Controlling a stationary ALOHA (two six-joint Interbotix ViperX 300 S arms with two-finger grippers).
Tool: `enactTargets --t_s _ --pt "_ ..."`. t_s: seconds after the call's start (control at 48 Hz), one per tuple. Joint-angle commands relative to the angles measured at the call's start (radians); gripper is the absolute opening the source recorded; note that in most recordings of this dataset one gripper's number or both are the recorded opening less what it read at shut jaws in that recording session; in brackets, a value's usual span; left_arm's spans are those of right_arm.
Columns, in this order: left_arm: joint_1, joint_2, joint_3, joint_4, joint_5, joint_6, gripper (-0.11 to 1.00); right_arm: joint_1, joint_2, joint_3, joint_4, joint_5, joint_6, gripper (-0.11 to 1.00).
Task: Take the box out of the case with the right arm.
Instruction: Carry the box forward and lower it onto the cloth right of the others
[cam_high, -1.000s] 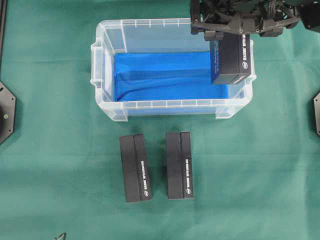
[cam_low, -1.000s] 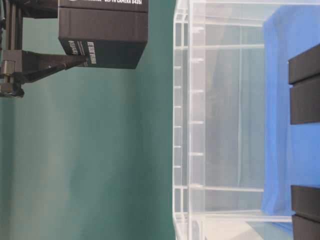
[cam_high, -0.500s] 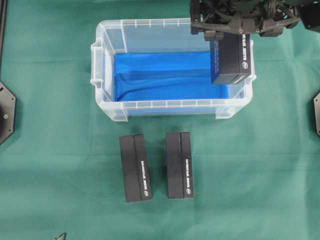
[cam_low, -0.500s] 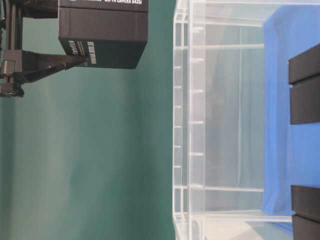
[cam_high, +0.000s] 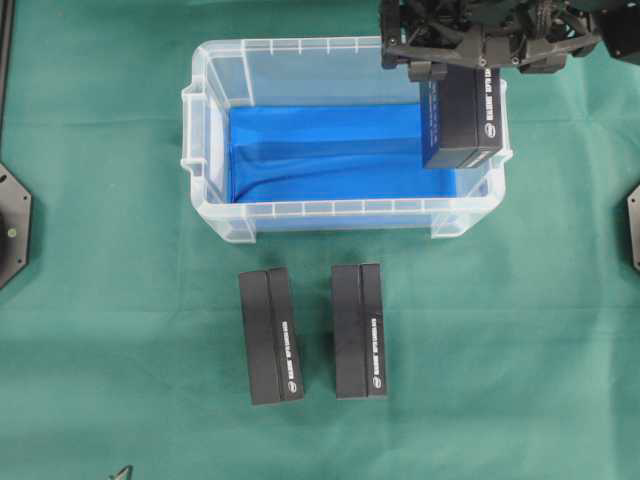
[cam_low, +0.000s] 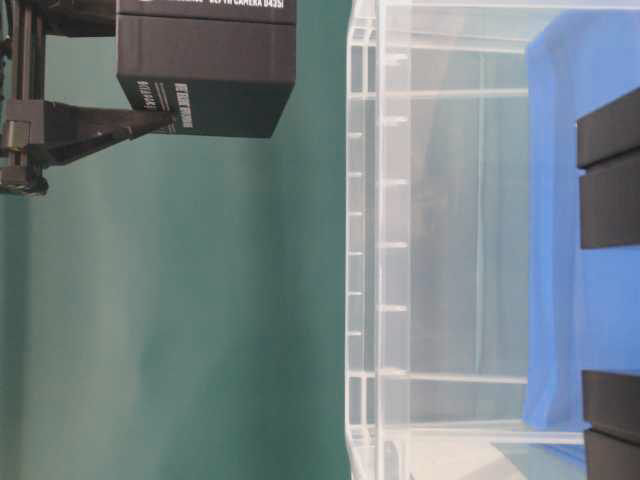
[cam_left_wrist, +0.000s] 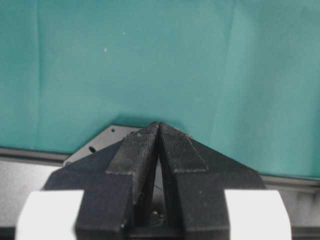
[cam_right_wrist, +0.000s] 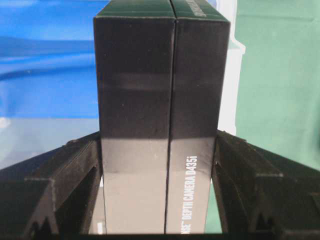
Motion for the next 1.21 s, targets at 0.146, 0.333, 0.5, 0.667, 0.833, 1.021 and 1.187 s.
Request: enactTargets --t_s 0.146,0.333,0.5,0.667,0.833,1.021,1.187 --pt "0.006 0.003 -0.011 0.003 -0.005 -0.002 0.0 0.003 -0.04 -0.029 -0.006 0.005 -0.003 0.65" --pt "0.006 0.003 -0.011 0.003 -0.005 -0.003 0.0 0.026 -0.041 -0.028 -0.006 0.005 -0.002 0.65" --pt "0.006 0.005 -0.011 0.003 -0.005 -0.003 0.0 0.064 -0.04 -0.029 -0.006 0.005 0.009 0.65" --pt "0.006 0.008 -0.011 0.003 -0.005 -0.003 0.0 0.138 -0.038 -0.028 -0.006 0.005 0.051 0.65" --pt "0.006 0.009 -0.011 0.003 -0.005 -0.003 0.0 0.225 -0.031 -0.029 -0.006 0.011 0.143 0.65" --pt "0.006 0.011 -0.012 0.003 -0.005 -0.003 0.0 0.347 -0.023 -0.028 -0.006 0.055 0.272 0.65" --pt "0.006 0.012 -0.011 0.003 -0.005 -0.003 0.0 0.448 -0.02 -0.029 -0.002 0.074 0.393 0.65"
